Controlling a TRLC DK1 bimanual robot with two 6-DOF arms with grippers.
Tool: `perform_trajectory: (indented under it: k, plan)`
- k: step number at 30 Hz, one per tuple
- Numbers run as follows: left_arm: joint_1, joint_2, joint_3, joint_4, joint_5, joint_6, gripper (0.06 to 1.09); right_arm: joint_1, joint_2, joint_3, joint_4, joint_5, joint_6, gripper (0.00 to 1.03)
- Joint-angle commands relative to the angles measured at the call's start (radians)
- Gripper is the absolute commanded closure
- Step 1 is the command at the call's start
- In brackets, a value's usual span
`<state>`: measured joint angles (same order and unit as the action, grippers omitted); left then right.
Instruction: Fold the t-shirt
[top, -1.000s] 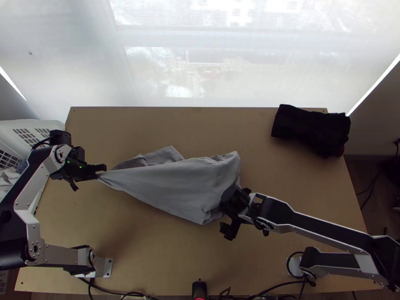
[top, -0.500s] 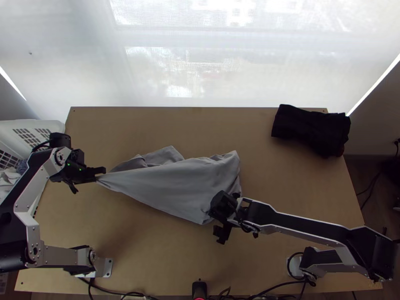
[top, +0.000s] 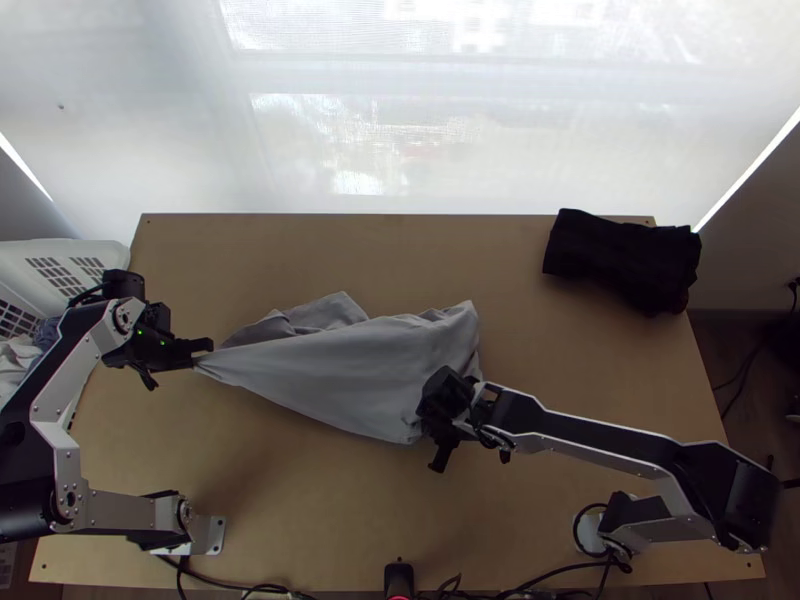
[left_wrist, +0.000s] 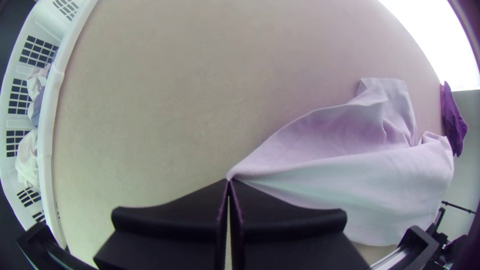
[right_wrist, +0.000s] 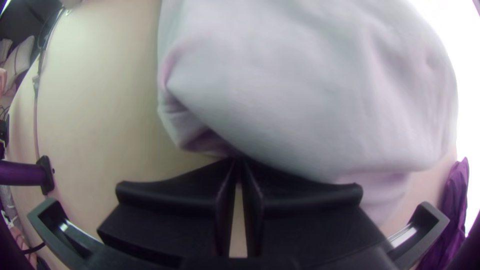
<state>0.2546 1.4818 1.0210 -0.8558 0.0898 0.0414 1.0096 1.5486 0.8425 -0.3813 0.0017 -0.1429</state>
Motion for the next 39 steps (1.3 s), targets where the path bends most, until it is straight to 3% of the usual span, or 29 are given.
perform_trajectory:
  k: [1, 16, 26, 33, 39]
  plan:
    - [0.0, -0.005, 0.007, 0.003, 0.002, 0.003, 1.05, -0.092, -0.082, 0.009, -0.001, 0.0, 0.002, 1.0]
    - [-0.051, -0.203, 0.294, -0.068, 0.004, -0.011, 1.05, -0.368, -0.274, 0.362, -0.265, 0.001, -0.001, 1.0]
    - [-0.052, -0.27, 0.527, -0.065, 0.002, -0.028, 1.05, -0.465, -0.334, 0.593, -0.341, 0.026, 0.019, 1.0]
    - [-0.055, -0.361, 0.616, 0.058, -0.002, -0.025, 1.05, -0.491, -0.378, 0.718, -0.343, 0.09, 0.017, 1.0]
    - [-0.06, -0.431, 0.682, 0.156, -0.088, -0.026, 1.05, -0.511, -0.418, 0.794, -0.318, 0.136, -0.023, 1.0]
